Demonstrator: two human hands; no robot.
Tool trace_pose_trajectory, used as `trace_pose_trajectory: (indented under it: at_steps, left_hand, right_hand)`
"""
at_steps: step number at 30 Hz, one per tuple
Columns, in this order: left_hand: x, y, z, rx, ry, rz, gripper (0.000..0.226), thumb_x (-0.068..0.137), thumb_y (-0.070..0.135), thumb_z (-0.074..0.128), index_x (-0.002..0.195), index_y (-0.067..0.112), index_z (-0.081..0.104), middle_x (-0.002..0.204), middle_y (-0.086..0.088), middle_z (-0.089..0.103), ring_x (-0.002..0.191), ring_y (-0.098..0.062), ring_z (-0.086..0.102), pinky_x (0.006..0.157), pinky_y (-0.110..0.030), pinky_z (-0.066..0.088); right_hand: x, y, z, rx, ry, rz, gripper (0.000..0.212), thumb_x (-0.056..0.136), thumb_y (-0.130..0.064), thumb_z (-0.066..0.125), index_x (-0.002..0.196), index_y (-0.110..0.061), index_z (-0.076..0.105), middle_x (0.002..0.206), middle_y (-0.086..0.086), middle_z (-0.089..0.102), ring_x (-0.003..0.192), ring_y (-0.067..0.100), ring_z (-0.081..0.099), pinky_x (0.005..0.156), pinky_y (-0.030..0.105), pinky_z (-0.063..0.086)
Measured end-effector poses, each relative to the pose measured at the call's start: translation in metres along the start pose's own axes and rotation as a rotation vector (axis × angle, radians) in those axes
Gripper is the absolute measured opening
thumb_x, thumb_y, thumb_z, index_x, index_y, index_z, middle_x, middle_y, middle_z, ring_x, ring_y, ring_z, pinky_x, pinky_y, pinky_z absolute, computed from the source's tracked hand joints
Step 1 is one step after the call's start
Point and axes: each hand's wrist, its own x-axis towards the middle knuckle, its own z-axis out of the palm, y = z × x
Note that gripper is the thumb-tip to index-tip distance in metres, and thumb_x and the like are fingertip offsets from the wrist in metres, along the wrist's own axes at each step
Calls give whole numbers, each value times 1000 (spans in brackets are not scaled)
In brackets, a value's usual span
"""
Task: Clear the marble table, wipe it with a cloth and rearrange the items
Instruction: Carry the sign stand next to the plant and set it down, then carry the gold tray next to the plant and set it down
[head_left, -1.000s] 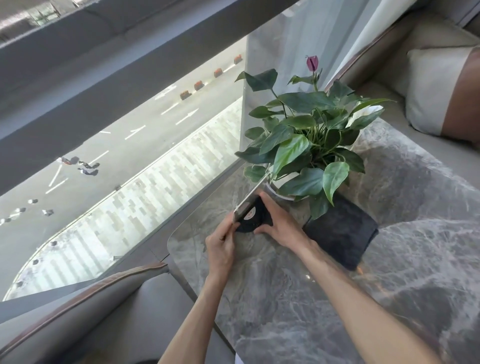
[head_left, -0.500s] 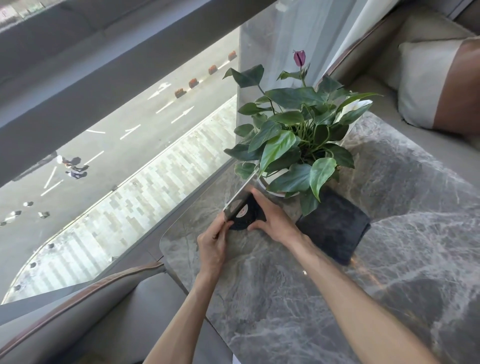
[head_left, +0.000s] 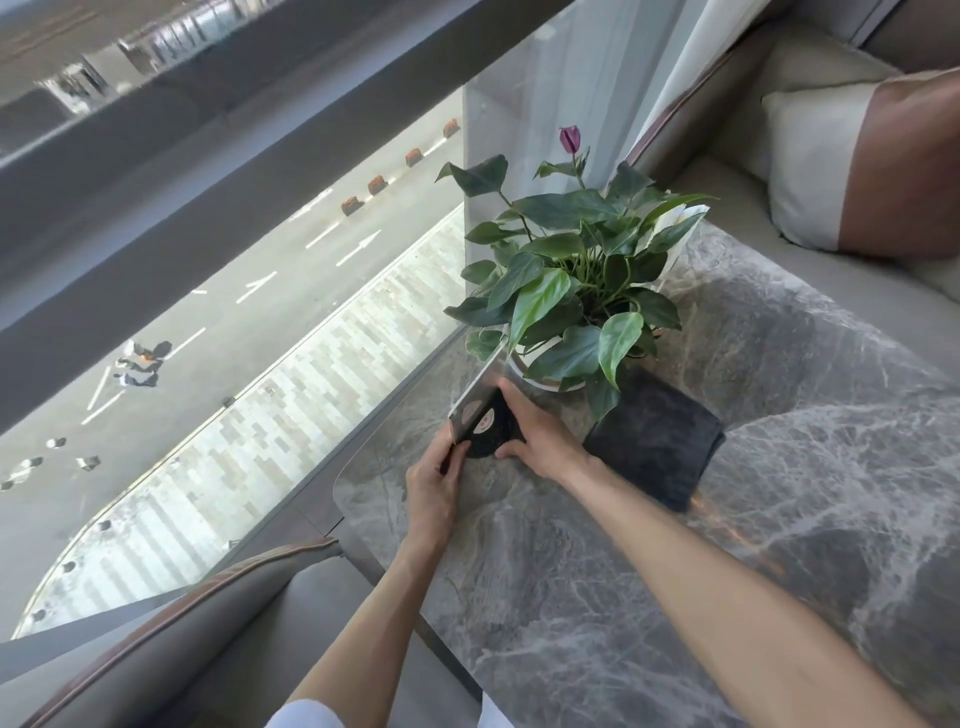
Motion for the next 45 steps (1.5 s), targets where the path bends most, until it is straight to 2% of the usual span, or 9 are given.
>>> trace_pose_trajectory:
  at_steps: [5, 8, 12, 14, 18, 23, 27, 33, 45]
  left_hand:
    - [-12, 11, -5, 236, -97, -125, 40, 96, 27, 58, 134, 31, 48, 134, 9, 59, 126, -19, 50, 116, -50, 31]
    - [-46, 25, -12, 444, -33, -232, 56, 99, 34, 51, 150, 23, 31, 154, 2, 40, 147, -29, 25, 122, -50, 14]
    - [-112, 70, -6, 681, -208, -276, 35, 99, 32, 46, 129, 18, 58, 118, -8, 70, 114, -32, 60, 107, -48, 34]
    - [-145, 96, 8, 665, -365, -284, 29, 98, 36, 45, 110, 21, 67, 102, -6, 73, 100, -32, 67, 87, -42, 51]
    - [-200, 135, 59, 705, -580, -181, 29, 96, 44, 47, 95, 24, 67, 98, -6, 73, 98, -34, 67, 75, -33, 50]
    - [-260, 177, 147, 791, -827, 7, 34, 94, 45, 51, 121, 29, 63, 117, -2, 72, 113, -29, 64, 91, -38, 52]
    - [-326, 209, 209, 857, -903, 152, 35, 96, 43, 50, 127, 29, 59, 123, 1, 69, 118, -27, 61, 92, -36, 49]
    - [-418, 234, 269, 855, -958, 230, 32, 94, 42, 55, 122, 28, 64, 114, 1, 73, 115, -24, 64, 91, -36, 52]
    - [-480, 276, 344, 849, -1093, 423, 26, 94, 41, 49, 109, 33, 68, 110, -1, 74, 108, -28, 67, 86, -37, 54]
  right_hand:
    - [-28, -29, -6, 23, -15, 81, 102, 80, -19, 76, 153, -28, 4, 157, 2, 32, 141, 22, 37, 114, 41, 35]
    - [-81, -33, -13, 95, 15, 120, 78, 91, -37, 62, 153, -29, 18, 162, -6, 19, 147, 11, 20, 119, 36, 24]
    - [-199, -8, -23, 245, 126, 281, 30, 94, -46, 54, 109, -25, 69, 109, -5, 72, 102, 12, 65, 87, 31, 50]
    - [-269, 14, -23, 257, 172, 367, 27, 94, -45, 53, 84, -25, 67, 83, -7, 72, 80, 12, 67, 74, 33, 51]
    - [-400, 71, -18, 294, 274, 594, 29, 94, -47, 52, 70, -33, 61, 76, -11, 71, 77, 9, 67, 73, 33, 51]
    - [-536, 150, -15, 442, 405, 733, 12, 93, -38, 58, 82, -35, 63, 90, -7, 73, 89, 9, 67, 84, 33, 50]
    - [-626, 199, -20, 555, 470, 732, 11, 96, -25, 57, 101, -23, 67, 105, -1, 72, 96, 8, 66, 84, 15, 46]
    - [-733, 242, -18, 660, 608, 772, 33, 92, -40, 60, 119, -23, 66, 118, -6, 70, 107, 10, 66, 100, 32, 48]
    - [-812, 233, -31, 790, 879, 803, 42, 97, -32, 54, 136, -16, 55, 136, -4, 58, 121, 2, 54, 100, 14, 41]
